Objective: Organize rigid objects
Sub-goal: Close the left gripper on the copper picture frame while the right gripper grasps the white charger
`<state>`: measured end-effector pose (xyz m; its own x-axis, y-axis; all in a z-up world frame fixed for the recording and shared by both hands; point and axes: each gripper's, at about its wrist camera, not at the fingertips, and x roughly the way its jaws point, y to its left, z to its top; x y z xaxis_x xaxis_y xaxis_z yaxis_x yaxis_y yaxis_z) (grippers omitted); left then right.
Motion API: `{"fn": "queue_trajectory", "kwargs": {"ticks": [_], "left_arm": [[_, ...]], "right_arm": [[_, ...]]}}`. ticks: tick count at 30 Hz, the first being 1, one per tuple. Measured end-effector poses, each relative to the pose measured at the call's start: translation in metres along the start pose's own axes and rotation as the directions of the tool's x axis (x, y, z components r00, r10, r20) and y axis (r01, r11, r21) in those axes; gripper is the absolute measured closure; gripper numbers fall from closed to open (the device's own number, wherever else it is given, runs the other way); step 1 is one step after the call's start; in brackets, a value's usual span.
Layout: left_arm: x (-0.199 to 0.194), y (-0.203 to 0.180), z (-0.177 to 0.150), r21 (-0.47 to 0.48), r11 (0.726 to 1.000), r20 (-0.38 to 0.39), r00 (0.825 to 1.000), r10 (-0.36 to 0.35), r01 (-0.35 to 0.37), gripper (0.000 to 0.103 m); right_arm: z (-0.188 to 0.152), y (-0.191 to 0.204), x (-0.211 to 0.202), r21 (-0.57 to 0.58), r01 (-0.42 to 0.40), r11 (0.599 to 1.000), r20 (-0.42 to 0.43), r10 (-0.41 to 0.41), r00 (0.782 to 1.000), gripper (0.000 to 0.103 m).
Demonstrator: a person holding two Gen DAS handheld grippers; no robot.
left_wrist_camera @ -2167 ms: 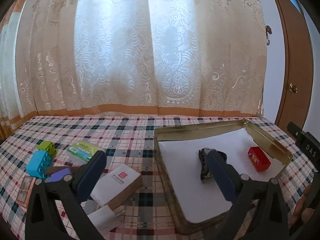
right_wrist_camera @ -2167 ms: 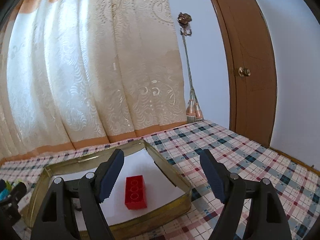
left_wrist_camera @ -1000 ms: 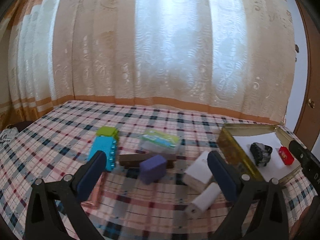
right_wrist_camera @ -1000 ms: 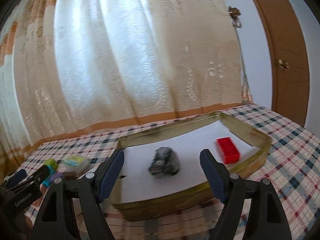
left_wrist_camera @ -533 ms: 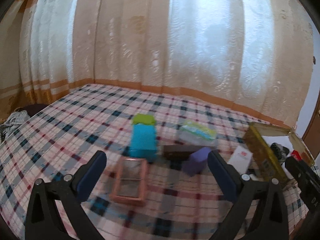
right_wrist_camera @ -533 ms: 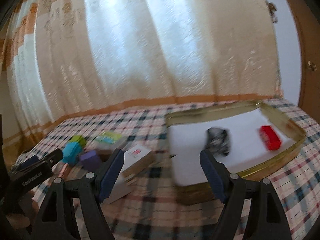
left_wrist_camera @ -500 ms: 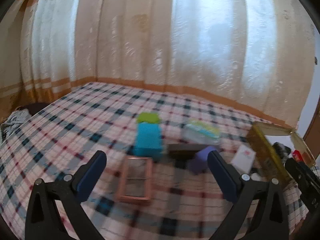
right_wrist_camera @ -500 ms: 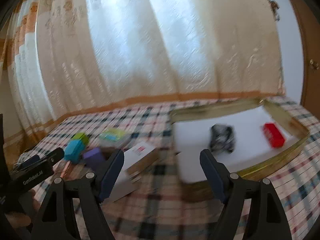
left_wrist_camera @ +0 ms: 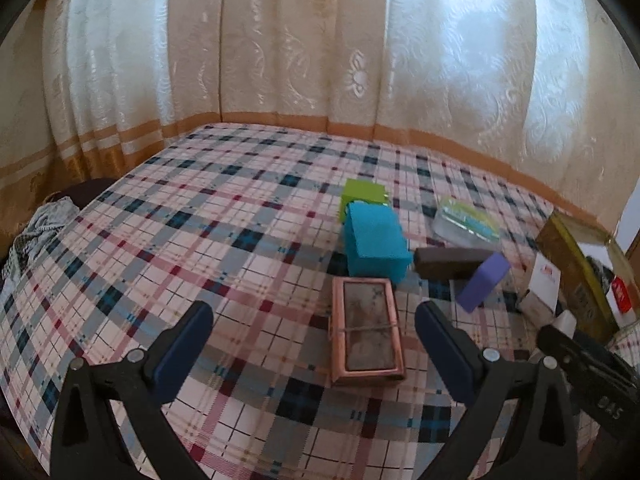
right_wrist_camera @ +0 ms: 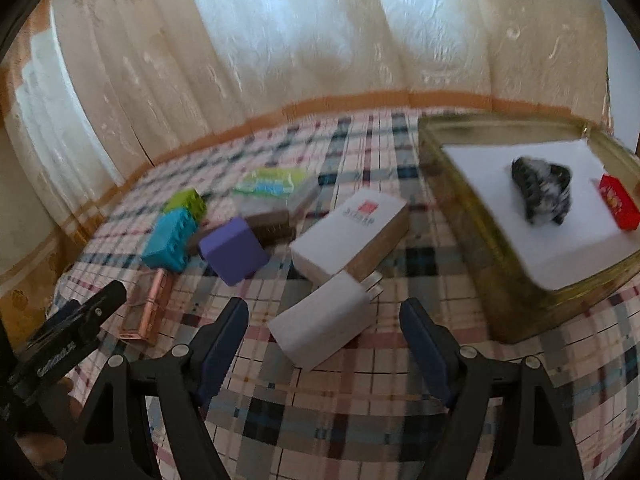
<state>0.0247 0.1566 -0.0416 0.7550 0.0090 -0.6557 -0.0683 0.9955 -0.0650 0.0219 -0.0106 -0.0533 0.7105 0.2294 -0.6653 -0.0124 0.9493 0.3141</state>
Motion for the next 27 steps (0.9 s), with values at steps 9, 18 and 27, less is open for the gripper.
{"fn": "queue_trajectory", "kwargs": {"ticks": [9, 18, 27], "left_arm": [[0.018, -0.016, 0.003, 0.044, 0.998, -0.07, 0.997, 0.037, -0.034, 0.001], [0.032, -0.022, 0.001, 0.07, 0.998, -0.147, 0.989, 0.004, 0.006, 0.019], [0.032, -0.025, -0.002, 0.076, 0.994, -0.166, 0.984, -0.065, 0.079, 0.057]], "right_arm": [[0.006, 0.009, 0.018, -0.037, 0.089, 0.995, -0.061, -0.091, 0.994, 0.023], [0.008, 0.015, 0.023, -0.165, 0.12, 0.979, -0.071, -0.134, 0.988, 0.054], [0.005, -0.005, 0.01, -0.215, -0.037, 0.976, -0.081, 0.02, 0.997, 0.054]]}}
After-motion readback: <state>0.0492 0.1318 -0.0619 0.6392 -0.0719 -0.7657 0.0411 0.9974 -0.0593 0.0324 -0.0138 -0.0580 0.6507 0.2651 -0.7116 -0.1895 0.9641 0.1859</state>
